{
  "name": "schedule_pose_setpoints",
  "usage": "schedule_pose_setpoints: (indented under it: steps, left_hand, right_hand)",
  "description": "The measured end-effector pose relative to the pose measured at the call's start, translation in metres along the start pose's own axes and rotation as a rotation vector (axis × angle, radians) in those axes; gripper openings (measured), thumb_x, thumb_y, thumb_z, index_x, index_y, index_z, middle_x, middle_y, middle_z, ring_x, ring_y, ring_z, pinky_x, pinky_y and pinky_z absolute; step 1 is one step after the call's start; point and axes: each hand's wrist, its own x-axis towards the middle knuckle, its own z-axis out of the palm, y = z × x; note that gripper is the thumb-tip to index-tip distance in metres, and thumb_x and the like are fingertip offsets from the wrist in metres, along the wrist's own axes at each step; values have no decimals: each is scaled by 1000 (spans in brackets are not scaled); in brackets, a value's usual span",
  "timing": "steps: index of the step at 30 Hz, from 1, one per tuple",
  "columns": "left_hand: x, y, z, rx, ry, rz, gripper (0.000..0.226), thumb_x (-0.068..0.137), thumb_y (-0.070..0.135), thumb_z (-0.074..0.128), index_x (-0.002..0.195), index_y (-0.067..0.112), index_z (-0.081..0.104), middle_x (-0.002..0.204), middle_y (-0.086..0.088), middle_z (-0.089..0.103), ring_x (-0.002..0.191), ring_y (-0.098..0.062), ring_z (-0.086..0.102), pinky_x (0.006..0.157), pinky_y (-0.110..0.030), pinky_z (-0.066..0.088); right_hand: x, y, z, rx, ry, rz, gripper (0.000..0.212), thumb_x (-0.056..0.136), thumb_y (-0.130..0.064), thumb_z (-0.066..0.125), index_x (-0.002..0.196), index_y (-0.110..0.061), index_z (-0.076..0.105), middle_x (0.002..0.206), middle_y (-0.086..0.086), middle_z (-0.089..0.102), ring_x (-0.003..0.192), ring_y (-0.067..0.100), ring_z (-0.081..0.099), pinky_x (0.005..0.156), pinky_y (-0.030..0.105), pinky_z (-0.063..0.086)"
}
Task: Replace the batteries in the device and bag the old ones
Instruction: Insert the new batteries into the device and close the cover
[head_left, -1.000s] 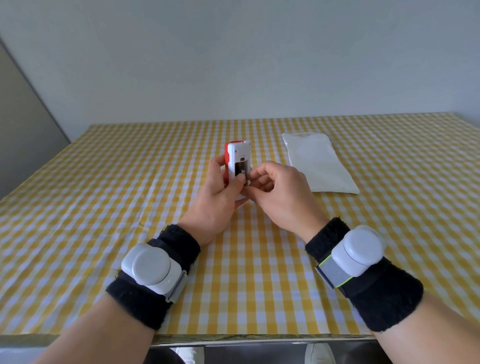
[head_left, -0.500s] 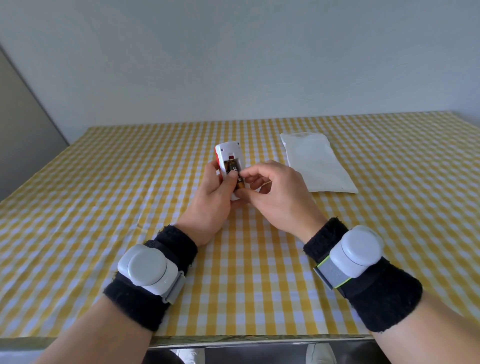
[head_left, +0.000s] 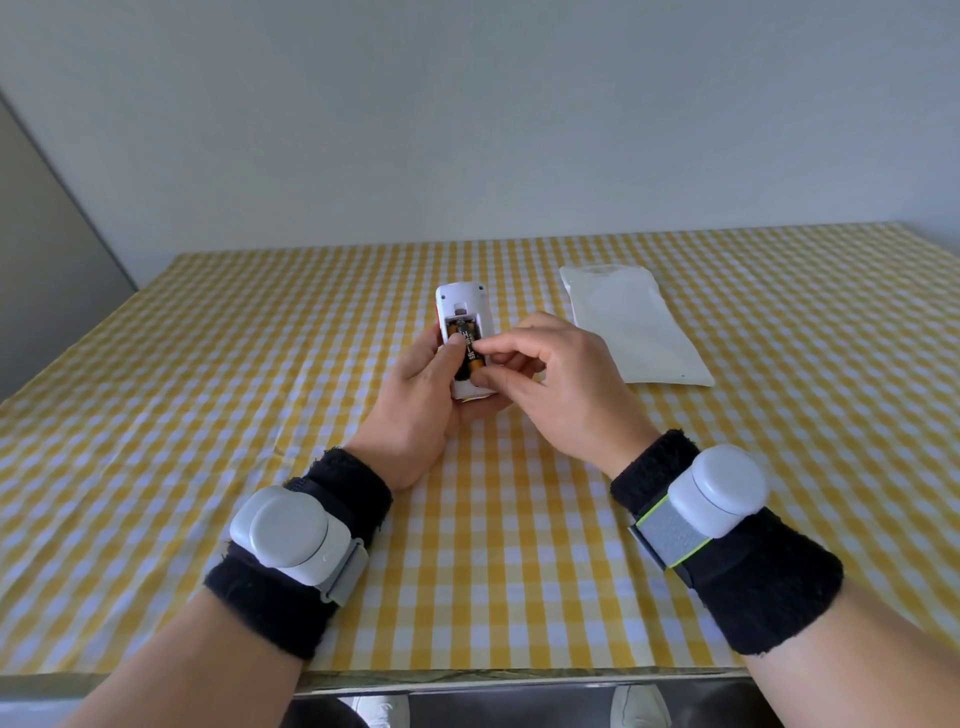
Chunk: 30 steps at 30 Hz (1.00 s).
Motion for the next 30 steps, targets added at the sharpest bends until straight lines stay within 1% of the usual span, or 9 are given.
schedule_pose_setpoints:
  steps: [4, 6, 11, 15, 18, 21, 24, 27, 30]
  left_hand:
    - [-2, 2, -1, -25, -80, -22, 41, 119, 22, 33, 150, 3, 51, 135, -23, 73, 127, -32, 72, 103, -47, 62]
    - [-2, 2, -1, -52, -95, -22, 41, 119, 21, 33, 152, 4, 49, 138, -25, 71, 129, -34, 71, 104, -48, 61]
    - [-1, 1, -1, -50, -98, -17, 40, 118, 19, 34, 152, 2, 48, 137, -25, 71, 126, -33, 72, 98, -44, 64]
    - [-2, -2, 0, 18, -115, 6, 37, 118, 19, 34, 148, 2, 51, 132, -22, 74, 123, -33, 74, 96, -42, 63]
    - [-2, -2, 0, 31, -109, 35, 37, 118, 19, 35, 147, 2, 50, 131, -23, 74, 123, -35, 73, 98, -43, 63]
    - [1, 1, -2, -45, -62, 50, 36, 118, 17, 37, 147, 0, 50, 133, -24, 73, 125, -38, 72, 99, -45, 63]
    - [1, 4, -2, -122, 25, 38, 36, 117, 20, 42, 146, 1, 51, 127, -23, 74, 118, -40, 75, 93, -45, 65]
    - [4, 4, -3, -102, 121, 65, 33, 116, 22, 46, 144, 5, 53, 120, -19, 75, 109, -34, 79, 84, -39, 66]
    - [7, 6, -9, -80, 203, 69, 34, 116, 21, 45, 145, 7, 55, 126, -22, 72, 105, -32, 80, 80, -38, 67]
  right_hand:
    - [0, 3, 1, -23, 61, -92, 25, 84, -20, 87, 108, -12, 83, 94, 1, 72, 79, 9, 70, 75, 27, 59]
    - [0, 3, 2, -26, 78, -104, 25, 85, -21, 86, 107, -12, 83, 94, 0, 72, 79, 8, 70, 75, 27, 59]
    - [-2, 3, 3, -52, 86, -108, 21, 85, -20, 86, 105, -13, 84, 94, -2, 70, 77, 6, 65, 77, 18, 55]
    - [0, 5, 4, -47, 132, -66, 13, 87, -21, 85, 100, -17, 85, 92, -3, 69, 78, 7, 64, 74, 21, 56]
    - [0, 4, 2, -12, 112, -43, 14, 91, -21, 82, 105, -18, 84, 95, -4, 67, 83, 8, 66, 77, 20, 56]
    - [0, 2, -3, 68, 99, 18, 18, 96, -18, 75, 113, -18, 81, 100, -4, 72, 90, 8, 70, 78, 15, 56]
    - [4, 4, -9, 122, 170, 94, 17, 100, -17, 70, 114, -18, 80, 102, -6, 75, 90, 4, 71, 78, 12, 53]
    - [6, 8, -12, 116, 214, 158, 16, 102, -18, 68, 113, -18, 79, 102, -9, 76, 91, 1, 70, 81, 14, 54]
    - [8, 13, -17, 69, 265, 230, 15, 101, -19, 68, 111, -19, 80, 101, -9, 77, 90, 1, 70, 83, 14, 55]
